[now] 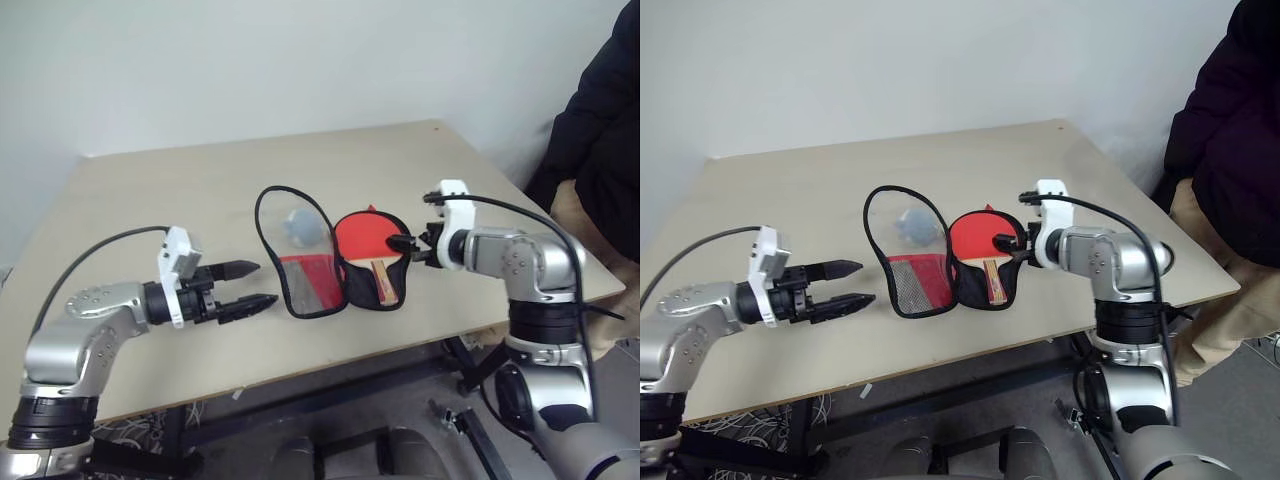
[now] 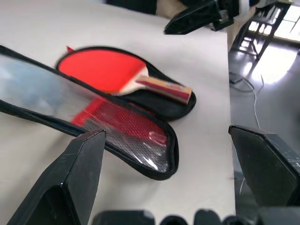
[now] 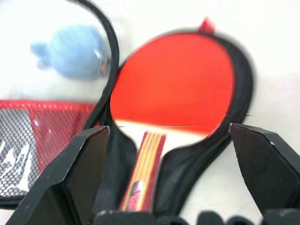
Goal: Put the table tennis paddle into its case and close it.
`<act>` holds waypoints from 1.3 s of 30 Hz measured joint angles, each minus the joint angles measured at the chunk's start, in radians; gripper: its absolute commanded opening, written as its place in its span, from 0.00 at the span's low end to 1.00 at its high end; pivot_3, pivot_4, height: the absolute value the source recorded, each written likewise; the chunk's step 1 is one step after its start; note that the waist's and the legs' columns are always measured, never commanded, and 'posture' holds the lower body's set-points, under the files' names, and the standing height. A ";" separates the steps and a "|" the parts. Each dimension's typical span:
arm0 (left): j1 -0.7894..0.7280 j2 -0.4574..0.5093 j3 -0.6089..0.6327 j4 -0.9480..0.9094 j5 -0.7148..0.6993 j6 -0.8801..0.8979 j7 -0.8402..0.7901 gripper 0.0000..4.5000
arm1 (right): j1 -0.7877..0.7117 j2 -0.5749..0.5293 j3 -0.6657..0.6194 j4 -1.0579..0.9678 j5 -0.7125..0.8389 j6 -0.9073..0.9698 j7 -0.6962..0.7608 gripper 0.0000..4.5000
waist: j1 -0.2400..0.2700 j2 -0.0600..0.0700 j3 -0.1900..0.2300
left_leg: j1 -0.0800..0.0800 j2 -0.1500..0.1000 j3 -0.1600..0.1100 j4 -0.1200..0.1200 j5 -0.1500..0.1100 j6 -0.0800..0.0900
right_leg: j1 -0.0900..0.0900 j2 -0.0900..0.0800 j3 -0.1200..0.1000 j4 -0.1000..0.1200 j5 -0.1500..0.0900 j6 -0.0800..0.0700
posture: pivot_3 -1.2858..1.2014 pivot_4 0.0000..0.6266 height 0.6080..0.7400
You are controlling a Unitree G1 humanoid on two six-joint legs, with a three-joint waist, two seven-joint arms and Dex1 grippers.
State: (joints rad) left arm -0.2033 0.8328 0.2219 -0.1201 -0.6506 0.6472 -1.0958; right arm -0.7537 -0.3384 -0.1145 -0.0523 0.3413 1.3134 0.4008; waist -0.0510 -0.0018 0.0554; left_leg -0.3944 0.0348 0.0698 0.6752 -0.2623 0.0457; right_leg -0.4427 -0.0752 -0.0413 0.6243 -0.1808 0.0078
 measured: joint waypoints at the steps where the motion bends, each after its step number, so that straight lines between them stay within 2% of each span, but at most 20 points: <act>1: -0.001 0.004 0.006 0.010 0.000 0.000 0.000 1.00 | 0.006 -0.015 0.003 -0.001 0.000 -0.015 0.009 0.99 | 0.000 0.000 0.000 | 0.000 0.000 0.000 0.000 0.000 0.000 | 0.000 0.000 0.000 0.000 0.000 0.000 | 0.52 0.00 1.00; 5: -0.036 0.005 0.033 0.102 -0.024 0.060 0.018 1.00 | 0.067 -0.059 0.023 0.000 0.002 -0.081 0.043 0.99 | 0.000 -0.001 0.000 | 0.000 0.000 0.000 0.000 0.000 0.000 | 0.000 0.000 0.001 0.000 0.000 0.000 | 0.52 0.00 1.00; 9: -0.097 -0.049 0.086 0.194 -0.032 0.090 0.137 1.00 | 0.082 -0.059 0.029 0.002 0.004 -0.097 0.040 0.99 | 0.002 -0.001 0.000 | 0.000 0.000 0.000 0.001 0.000 0.000 | 0.000 0.000 0.001 0.000 0.000 0.000 | 0.52 0.00 1.00; 14: -0.077 -0.096 0.105 0.187 -0.102 0.183 0.162 1.00 | 0.119 -0.058 0.042 -0.054 0.038 -0.118 0.076 0.99 | 0.001 -0.002 -0.001 | -0.001 0.000 0.001 0.001 0.000 0.000 | -0.001 0.000 0.002 -0.001 0.000 0.000 | 0.52 0.00 1.00; 18: -0.070 -0.105 0.113 0.169 -0.158 0.259 0.167 0.83 | 0.181 -0.142 0.096 -0.190 0.070 -0.256 0.214 1.00 | 0.005 -0.003 -0.001 | 0.000 0.000 0.000 0.001 0.000 0.000 | 0.000 0.000 0.001 0.000 0.000 0.000 | 0.52 0.00 1.00; 21: -0.078 -0.111 0.138 0.202 -0.187 0.314 0.202 0.65 | 0.228 -0.247 0.123 -0.244 0.071 -0.391 0.338 1.00 | 0.005 -0.004 -0.001 | 0.000 0.000 0.000 0.002 0.000 0.000 | 0.001 0.000 0.002 0.000 0.000 0.000 | 0.52 0.00 1.00; 24: -0.092 -0.129 0.166 0.258 -0.197 0.349 0.246 0.49 | 0.243 -0.304 0.141 -0.245 0.060 -0.484 0.411 1.00 | 0.003 -0.007 -0.001 | 0.001 0.001 0.000 0.004 0.000 0.000 | 0.002 0.001 0.002 0.000 0.001 -0.001 | 0.52 0.00 1.00; 32: -0.120 -0.198 0.210 0.406 -0.219 0.454 0.384 0.00 | 0.234 -0.321 0.170 -0.195 0.046 -0.557 0.453 1.00 | 0.004 -0.012 -0.001 | 0.000 0.002 0.000 0.005 0.000 -0.001 | 0.001 0.003 0.003 0.000 0.002 -0.002 | 0.52 0.00 1.00; 39: -0.201 -0.287 0.226 0.450 -0.193 0.474 0.557 0.00 | 0.227 -0.320 0.192 -0.212 0.051 -0.562 0.454 1.00 | 0.015 -0.014 -0.002 | -0.001 0.002 0.000 0.006 0.000 -0.001 | 0.002 0.003 0.003 0.000 0.003 -0.002 | 0.52 0.00 1.00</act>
State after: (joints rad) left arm -0.4047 0.5462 0.4484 0.3297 -0.8432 1.1216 -0.5392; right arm -0.5263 -0.6583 0.0778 -0.2644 0.3921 0.7513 0.8553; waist -0.0360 -0.0161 0.0535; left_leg -0.3950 0.0364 0.0702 0.6813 -0.2625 0.0451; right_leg -0.4410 -0.0726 -0.0385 0.6246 -0.1781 0.0060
